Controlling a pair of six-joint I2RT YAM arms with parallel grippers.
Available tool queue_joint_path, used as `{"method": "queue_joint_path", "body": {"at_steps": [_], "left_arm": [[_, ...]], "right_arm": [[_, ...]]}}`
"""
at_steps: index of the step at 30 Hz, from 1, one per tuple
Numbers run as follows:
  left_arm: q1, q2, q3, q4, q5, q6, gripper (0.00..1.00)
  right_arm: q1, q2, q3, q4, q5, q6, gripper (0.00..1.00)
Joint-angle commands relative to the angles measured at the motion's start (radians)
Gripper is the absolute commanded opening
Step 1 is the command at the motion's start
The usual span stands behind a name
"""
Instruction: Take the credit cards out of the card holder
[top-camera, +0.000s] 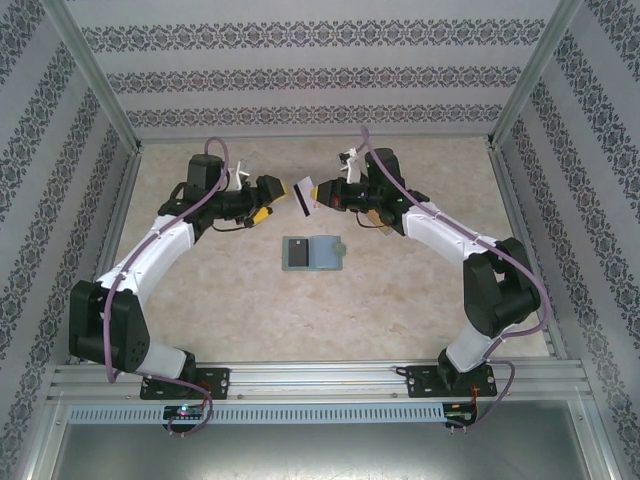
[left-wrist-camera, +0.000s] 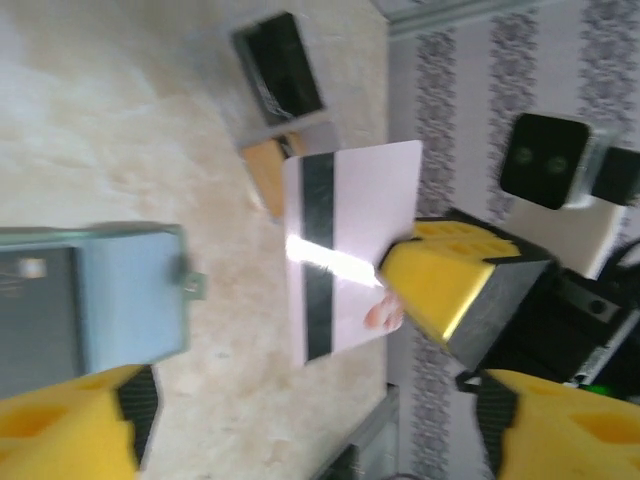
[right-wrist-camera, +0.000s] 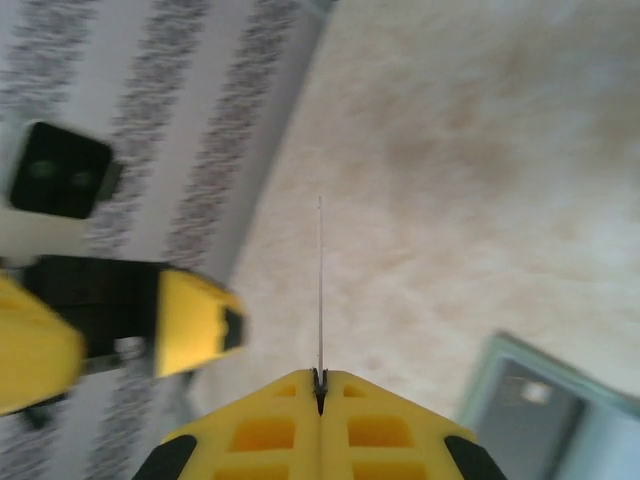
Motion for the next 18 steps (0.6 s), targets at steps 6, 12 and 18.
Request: {"method": "queue_joint_path", "body": {"at_steps": [6,12,18], "left_arm": [[0.064,-0.084,0.023,-0.310,-0.202,0.264,1.00],[0.088,-0.118,0.043,-0.365,-0.299,0.333,0.99],[0.107,-0.134,0.032,-0.359,-0.361,0.341,0.99]], "right_arm": [[-0.058,-0.034,0.073,-0.350,0.417,-0.563,0.00],[-0.183,-0.076,0.051,-0.382,0.449,-0.721,0.00],[-0.254,-0.083,0.020,-0.395,0.381,-0.900,0.00]]}}
